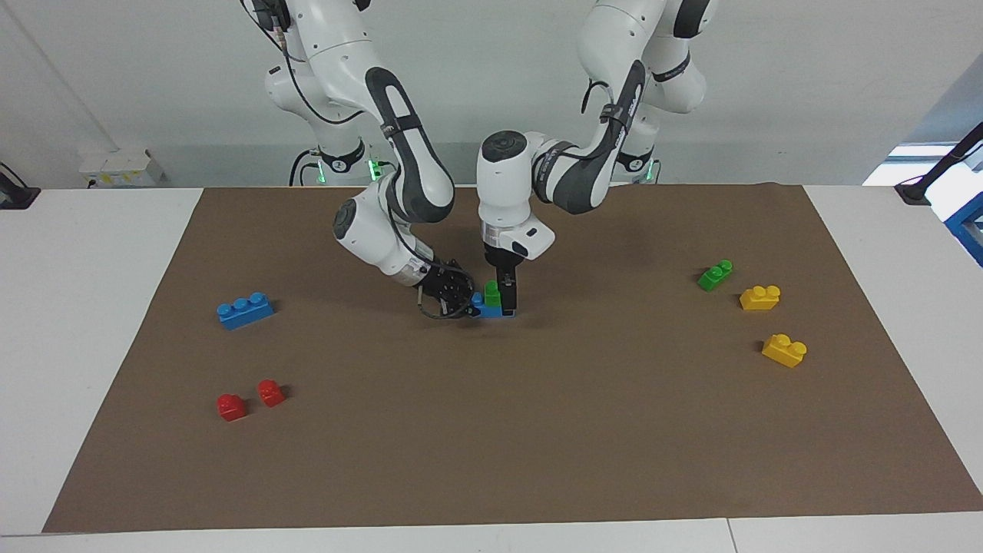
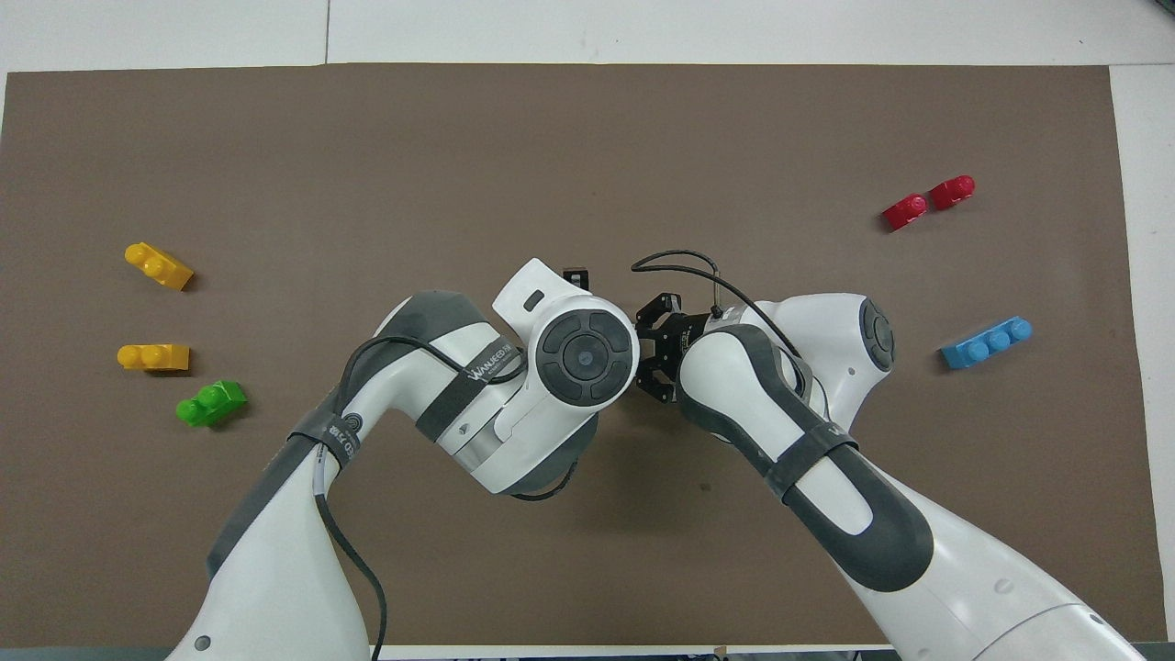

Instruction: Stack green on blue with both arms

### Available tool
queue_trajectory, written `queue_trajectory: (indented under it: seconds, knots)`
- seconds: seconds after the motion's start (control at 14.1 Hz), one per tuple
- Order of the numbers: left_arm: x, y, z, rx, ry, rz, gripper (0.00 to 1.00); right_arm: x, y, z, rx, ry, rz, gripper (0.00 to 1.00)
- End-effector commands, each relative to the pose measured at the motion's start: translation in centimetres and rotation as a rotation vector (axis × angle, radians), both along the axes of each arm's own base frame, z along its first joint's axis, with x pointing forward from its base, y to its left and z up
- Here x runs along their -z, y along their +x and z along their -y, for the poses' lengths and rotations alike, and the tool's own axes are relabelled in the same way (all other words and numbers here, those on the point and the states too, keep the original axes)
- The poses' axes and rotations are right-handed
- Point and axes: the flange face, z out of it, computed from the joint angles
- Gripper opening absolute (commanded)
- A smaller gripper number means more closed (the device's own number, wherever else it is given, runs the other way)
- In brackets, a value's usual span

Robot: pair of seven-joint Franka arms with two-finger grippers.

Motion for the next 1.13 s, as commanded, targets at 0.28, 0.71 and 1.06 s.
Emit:
queue_trajectory:
  seconds: [0.28,0.71,1.06]
  knots:
    - [-5.8,-0.3,-4.0,0.048,0.021,-0.066,1.0,1.6,-0.9,-0.2,0.018,-0.039,0.006,1.0]
    - [-8.1,4.9,-12.5,0.219,0.05,-0.053,1.0,1.4,-0.6,0.4,0.026,-0.032,0.0,1.0]
    - [-8.5,8.9,-20.6,0.464,0.073,-0.069,1.0,1.4,0.2,3.9,0.041,-0.017,-0.04,1.0]
